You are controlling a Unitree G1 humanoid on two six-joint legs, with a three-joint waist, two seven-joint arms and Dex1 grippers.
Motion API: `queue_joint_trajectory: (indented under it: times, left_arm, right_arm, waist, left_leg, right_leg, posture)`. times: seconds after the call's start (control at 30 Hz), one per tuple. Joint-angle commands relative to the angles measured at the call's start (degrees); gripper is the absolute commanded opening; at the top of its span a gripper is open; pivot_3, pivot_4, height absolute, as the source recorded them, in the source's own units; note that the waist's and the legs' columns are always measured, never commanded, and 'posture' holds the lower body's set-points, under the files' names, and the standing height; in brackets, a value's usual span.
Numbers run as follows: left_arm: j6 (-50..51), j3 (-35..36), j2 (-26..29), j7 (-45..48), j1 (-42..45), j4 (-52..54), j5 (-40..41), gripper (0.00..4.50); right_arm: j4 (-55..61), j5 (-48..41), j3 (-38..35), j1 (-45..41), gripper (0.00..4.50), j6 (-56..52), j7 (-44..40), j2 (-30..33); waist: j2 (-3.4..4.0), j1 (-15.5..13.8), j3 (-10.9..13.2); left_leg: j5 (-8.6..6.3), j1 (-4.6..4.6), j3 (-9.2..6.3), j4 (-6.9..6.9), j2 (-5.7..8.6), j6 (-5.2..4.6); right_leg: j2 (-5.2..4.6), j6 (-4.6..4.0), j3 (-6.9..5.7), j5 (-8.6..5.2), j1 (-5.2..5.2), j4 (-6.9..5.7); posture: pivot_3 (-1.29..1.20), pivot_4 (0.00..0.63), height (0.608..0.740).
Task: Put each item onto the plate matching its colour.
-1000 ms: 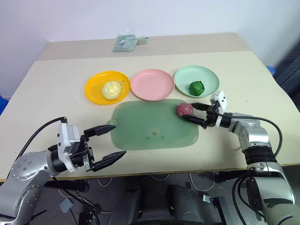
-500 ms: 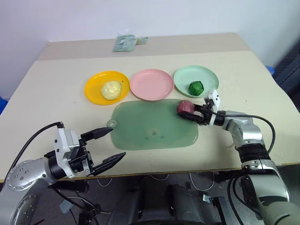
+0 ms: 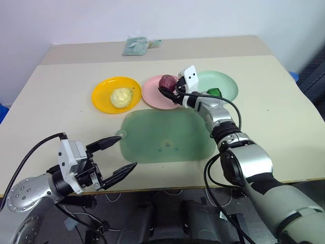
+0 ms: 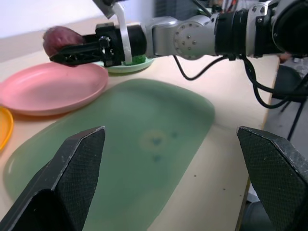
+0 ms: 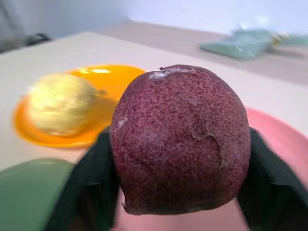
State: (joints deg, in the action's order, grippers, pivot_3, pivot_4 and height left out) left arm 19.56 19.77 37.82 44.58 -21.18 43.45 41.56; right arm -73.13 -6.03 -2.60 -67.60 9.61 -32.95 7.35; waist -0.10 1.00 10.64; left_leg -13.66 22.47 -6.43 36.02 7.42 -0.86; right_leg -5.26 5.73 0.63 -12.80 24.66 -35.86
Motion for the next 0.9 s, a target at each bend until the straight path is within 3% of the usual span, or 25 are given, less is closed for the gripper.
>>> queue_joint_trajectory:
  times: [0.03, 0.2, 0.33, 0.43, 0.53, 0.7, 0.9]
  left_arm:
    - [0.0, 1.6, -1.4, -4.8, -1.6, 3.0, -2.7, 4.50]
    - [-1.9, -0.6, -5.2, -12.4, -1.5, 2.5, -11.4, 4.50]
    - [-3.3, -2.1, -7.9, -14.0, -0.1, 0.7, -13.7, 4.50]
    - [-3.8, -0.7, -8.1, -12.9, 1.4, -2.4, -12.7, 4.50]
    - [-3.8, 0.8, -7.9, -11.7, 3.2, -5.7, -10.9, 4.50]
    - [-3.3, 2.3, -8.1, -10.9, 4.8, -8.4, -8.6, 4.50]
    - [-4.4, 2.0, -6.2, -5.8, 6.1, -13.1, -8.1, 4.50]
  right_arm:
    - [-1.0, 2.3, -0.8, -3.8, 4.44, 4.1, 6.3, -0.3]
    - [-0.2, 2.4, -2.3, -3.4, 4.44, 6.5, 4.6, 1.7]
    - [3.9, -0.1, -3.9, -0.4, 4.44, 7.5, -4.4, 4.9]
    - [17.3, -2.7, -3.1, 8.7, 4.44, 5.2, -15.3, 9.4]
    - [34.8, -4.9, -2.7, 20.3, 4.44, -0.9, -19.4, 14.3]
    - [63.5, -11.2, -6.8, 41.5, 4.44, -15.3, -19.5, 23.1]
    - [77.8, -14.2, -13.9, 59.4, 4.44, -20.6, -18.6, 29.9]
  waist:
    - [0.01, 0.1, 0.0]
    - [0.01, 0.1, 0.0]
    - [0.00, -0.2, 0.0]
    - [-0.02, -0.5, 0.0]
    - [-0.02, -0.5, 0.0]
    - [0.00, -0.3, 0.0]
    - [-0.02, -0.6, 0.0]
  left_leg:
    - [0.00, -0.01, 0.00, -0.01, -0.02, 0.00]
    - [0.00, -0.01, 0.02, -0.04, -0.11, 0.06]
    - [0.00, -0.01, 0.04, 0.00, -0.10, 0.06]
    - [-0.01, -0.02, 0.02, 0.03, -0.11, 0.04]
    - [-0.03, -0.02, 0.02, 0.07, -0.11, 0.00]
    - [-0.08, -0.01, 0.06, 0.05, -0.16, 0.02]
    - [-0.13, -0.09, 0.26, 0.12, -0.38, 0.07]
  right_leg:
    - [0.04, -0.01, 0.03, 0.00, 0.02, -0.02]
    - [0.23, -0.03, 0.11, 0.00, 0.10, -0.13]
    - [0.25, -0.02, 0.11, 0.02, 0.07, -0.11]
    - [0.25, 0.02, 0.08, 0.04, 0.02, -0.10]
    - [0.23, 0.10, 0.07, 0.08, -0.02, -0.08]
    - [0.13, 0.12, 0.12, 0.08, 0.03, -0.09]
    - [0.24, -0.08, 0.17, -0.06, -0.08, 0.08]
  posture:
    - [0.00, 0.150, 0.740]
    - [0.00, 0.150, 0.740]
    - [0.00, 0.150, 0.740]
    - [0.00, 0.150, 0.740]
    - [0.00, 0.150, 0.740]
    - [0.00, 0.150, 0.740]
    - [0.00, 0.150, 0.740]
